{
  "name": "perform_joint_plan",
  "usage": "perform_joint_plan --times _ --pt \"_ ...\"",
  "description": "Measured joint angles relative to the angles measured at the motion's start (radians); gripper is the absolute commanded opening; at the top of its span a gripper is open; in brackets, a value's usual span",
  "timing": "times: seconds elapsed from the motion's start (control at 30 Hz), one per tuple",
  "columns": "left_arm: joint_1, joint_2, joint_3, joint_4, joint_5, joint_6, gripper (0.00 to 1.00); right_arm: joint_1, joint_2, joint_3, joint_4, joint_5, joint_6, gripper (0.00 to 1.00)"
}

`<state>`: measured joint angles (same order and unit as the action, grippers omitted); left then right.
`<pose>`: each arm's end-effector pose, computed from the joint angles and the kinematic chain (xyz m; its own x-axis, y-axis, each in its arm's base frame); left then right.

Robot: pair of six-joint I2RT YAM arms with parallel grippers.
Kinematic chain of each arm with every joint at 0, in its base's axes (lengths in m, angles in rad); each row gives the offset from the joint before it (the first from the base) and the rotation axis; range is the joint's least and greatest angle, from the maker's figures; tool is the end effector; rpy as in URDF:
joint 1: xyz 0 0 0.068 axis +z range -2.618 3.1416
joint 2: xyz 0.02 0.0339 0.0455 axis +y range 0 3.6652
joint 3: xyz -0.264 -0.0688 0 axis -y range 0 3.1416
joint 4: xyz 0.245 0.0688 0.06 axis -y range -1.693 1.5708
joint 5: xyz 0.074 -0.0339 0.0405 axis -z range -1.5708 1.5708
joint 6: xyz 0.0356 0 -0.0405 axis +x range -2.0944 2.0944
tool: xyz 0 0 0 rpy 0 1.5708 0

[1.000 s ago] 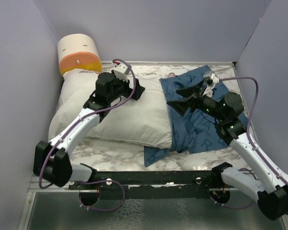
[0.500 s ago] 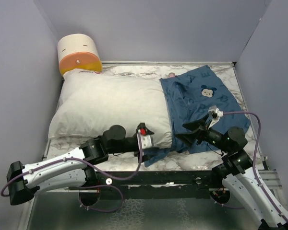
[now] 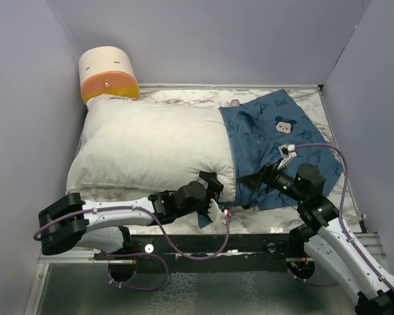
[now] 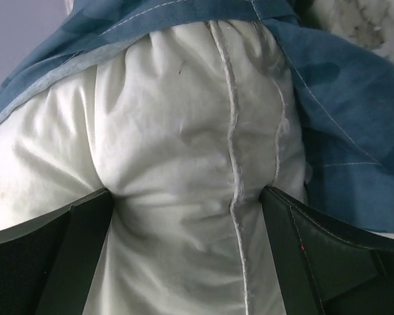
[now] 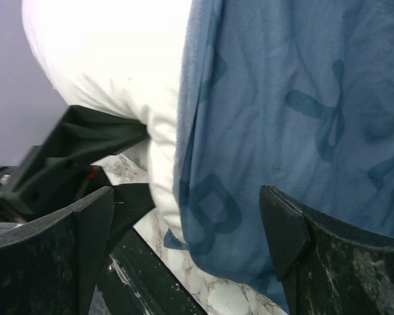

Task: Put the pillow into the pillowcase
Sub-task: Stuff the pillow into the pillowcase.

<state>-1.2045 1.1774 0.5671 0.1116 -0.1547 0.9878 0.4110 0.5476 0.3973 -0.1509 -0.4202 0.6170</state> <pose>0.0946 -0.2313 0.2139 0.6354 0.6467 -0.4220 0.6242 -0.1084 0.7737 0.1294 0.0723 0.2420 -0.6395 0.2975 -0.7089 -0.4314 0.6243 0.6513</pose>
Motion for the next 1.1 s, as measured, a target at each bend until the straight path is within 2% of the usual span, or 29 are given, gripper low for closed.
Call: perform_joint_plan --times 0.03,0.07,0.13,0.17,0.2,0.27,0.43,0.53,0.73,0.9,1.1 --pt "0.0 0.031 0.005 0.024 -0.014 0.018 0.87 0.0 -0.007 0.0 0.0 0.005 0.0 0.9" --pt "0.005 0.073 0.014 0.055 -0.031 0.033 0.74 0.0 -0.015 0.002 -0.003 0.01 0.0 0.9" --pt "0.024 0.143 0.045 0.094 -0.044 0.04 0.3 0.0 -0.039 0.01 -0.01 0.02 -0.001 0.9" --pt "0.038 0.172 0.066 0.107 -0.046 0.036 0.13 0.0 -0.049 0.016 -0.015 0.026 -0.002 0.9" --pt "0.061 0.208 0.101 0.113 -0.045 0.022 0.05 0.0 -0.058 0.023 -0.021 0.032 -0.002 0.9" --pt "0.108 0.261 0.175 0.111 -0.034 -0.021 0.0 0.0 -0.075 0.044 -0.032 0.046 -0.008 0.9" --pt "0.216 0.338 0.35 0.036 0.042 -0.174 0.0 -0.007 -0.086 0.109 -0.039 0.121 -0.022 0.88" --pt "0.269 0.388 0.475 -0.043 0.094 -0.316 0.0 -0.003 -0.093 0.135 -0.069 0.142 -0.041 0.86" --pt "0.353 0.471 0.671 -0.146 0.179 -0.509 0.0 0.0 -0.058 0.105 -0.118 0.199 -0.029 0.86" --pt "0.364 0.493 0.715 -0.205 0.227 -0.586 0.0 0.0 0.043 -0.014 -0.091 0.209 0.041 0.83" --pt "0.366 0.493 0.717 -0.229 0.266 -0.631 0.0 0.0 0.224 -0.082 0.074 0.207 0.125 0.69"
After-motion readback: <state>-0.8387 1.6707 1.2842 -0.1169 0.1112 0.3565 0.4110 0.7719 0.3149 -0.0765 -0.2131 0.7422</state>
